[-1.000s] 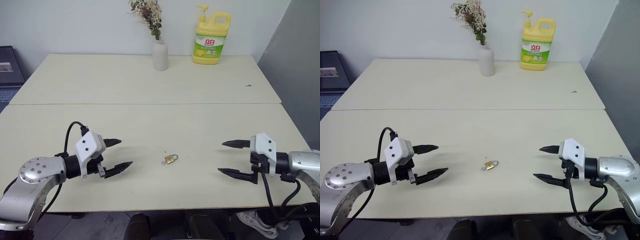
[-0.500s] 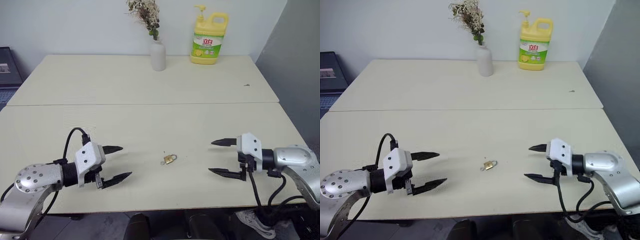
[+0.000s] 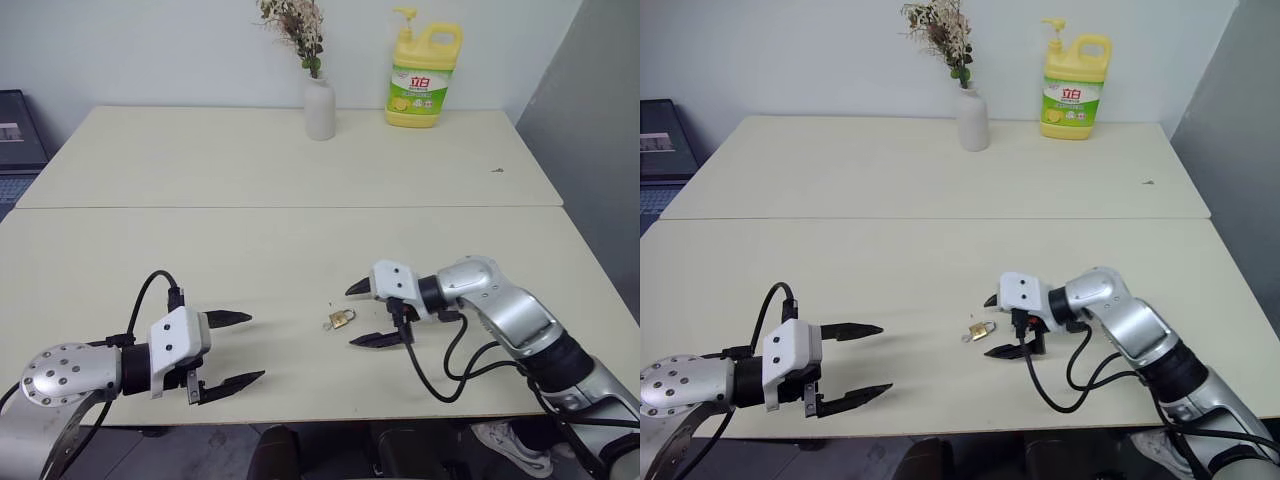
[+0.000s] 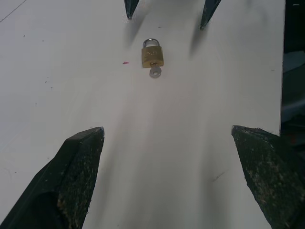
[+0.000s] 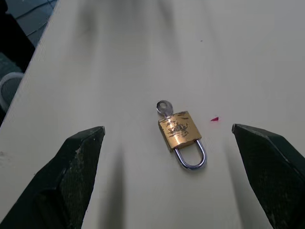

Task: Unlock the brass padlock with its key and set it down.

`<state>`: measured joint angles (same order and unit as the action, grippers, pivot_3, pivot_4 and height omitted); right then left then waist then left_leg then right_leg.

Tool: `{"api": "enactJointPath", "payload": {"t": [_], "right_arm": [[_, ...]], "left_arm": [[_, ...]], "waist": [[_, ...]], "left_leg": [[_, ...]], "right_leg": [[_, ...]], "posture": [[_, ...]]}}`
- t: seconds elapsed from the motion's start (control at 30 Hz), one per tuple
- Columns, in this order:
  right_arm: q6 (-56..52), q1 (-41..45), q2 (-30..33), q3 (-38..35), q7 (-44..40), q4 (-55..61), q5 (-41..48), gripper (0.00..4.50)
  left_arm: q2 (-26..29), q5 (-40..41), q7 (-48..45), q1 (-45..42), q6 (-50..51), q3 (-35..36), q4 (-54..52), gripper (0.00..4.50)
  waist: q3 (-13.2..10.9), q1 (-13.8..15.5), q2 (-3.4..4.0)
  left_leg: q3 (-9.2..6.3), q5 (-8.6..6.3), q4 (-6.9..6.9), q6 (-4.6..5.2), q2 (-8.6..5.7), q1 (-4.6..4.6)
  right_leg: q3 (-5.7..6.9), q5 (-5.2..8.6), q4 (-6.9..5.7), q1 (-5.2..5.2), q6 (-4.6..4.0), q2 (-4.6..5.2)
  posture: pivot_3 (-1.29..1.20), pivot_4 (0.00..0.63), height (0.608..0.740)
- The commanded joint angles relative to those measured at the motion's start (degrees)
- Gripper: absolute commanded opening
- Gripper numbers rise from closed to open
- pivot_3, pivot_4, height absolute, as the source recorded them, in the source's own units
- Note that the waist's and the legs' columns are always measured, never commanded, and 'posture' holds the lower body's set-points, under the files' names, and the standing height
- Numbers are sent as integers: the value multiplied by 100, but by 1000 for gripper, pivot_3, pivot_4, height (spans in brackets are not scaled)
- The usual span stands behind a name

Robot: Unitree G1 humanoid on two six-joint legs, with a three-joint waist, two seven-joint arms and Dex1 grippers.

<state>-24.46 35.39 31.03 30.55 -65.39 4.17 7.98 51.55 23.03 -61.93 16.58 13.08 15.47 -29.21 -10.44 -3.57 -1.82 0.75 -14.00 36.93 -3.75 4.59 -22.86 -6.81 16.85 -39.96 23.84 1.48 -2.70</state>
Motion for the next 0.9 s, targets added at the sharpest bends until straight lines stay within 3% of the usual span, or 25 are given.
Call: {"api": "enactJointPath", "payload": {"t": [0.03,0.43,0.53,0.8,0.9], "right_arm": [[271,226,-209,91,-65,-320,-214,4500],[260,436,-447,170,-381,-969,-501,4500],[219,420,-459,174,-412,-985,-511,3920],[197,363,-559,186,-342,-967,-555,1125],[198,261,-534,185,-307,-881,-584,943]], "left_arm": [[15,-96,59,-65,-96,-65,-211,4480],[22,-180,15,-261,-122,-198,-147,4480],[14,-196,9,-290,-136,-238,-132,4500],[13,-209,-1,-380,-167,-351,-63,4500],[4,-221,11,-441,-171,-420,-15,4500]], "waist": [[0,0,0],[0,13,0],[0,13,0],[0,14,0],[0,14,0]], "left_leg": [[-1,0,0,0,0,0],[0,0,0,0,0,-2],[0,0,0,0,0,-1],[-1,0,0,0,0,-1],[0,0,0,0,0,-1]], "right_leg": [[2,1,-1,0,-3,0],[2,-4,-3,2,-11,0],[2,-5,-3,1,-11,0],[3,-7,-3,1,-16,-1],[3,-7,-4,1,-16,-1]], "posture": [[0,150,740],[0,150,740],[0,150,740],[0,150,740],[0,150,740]]}}
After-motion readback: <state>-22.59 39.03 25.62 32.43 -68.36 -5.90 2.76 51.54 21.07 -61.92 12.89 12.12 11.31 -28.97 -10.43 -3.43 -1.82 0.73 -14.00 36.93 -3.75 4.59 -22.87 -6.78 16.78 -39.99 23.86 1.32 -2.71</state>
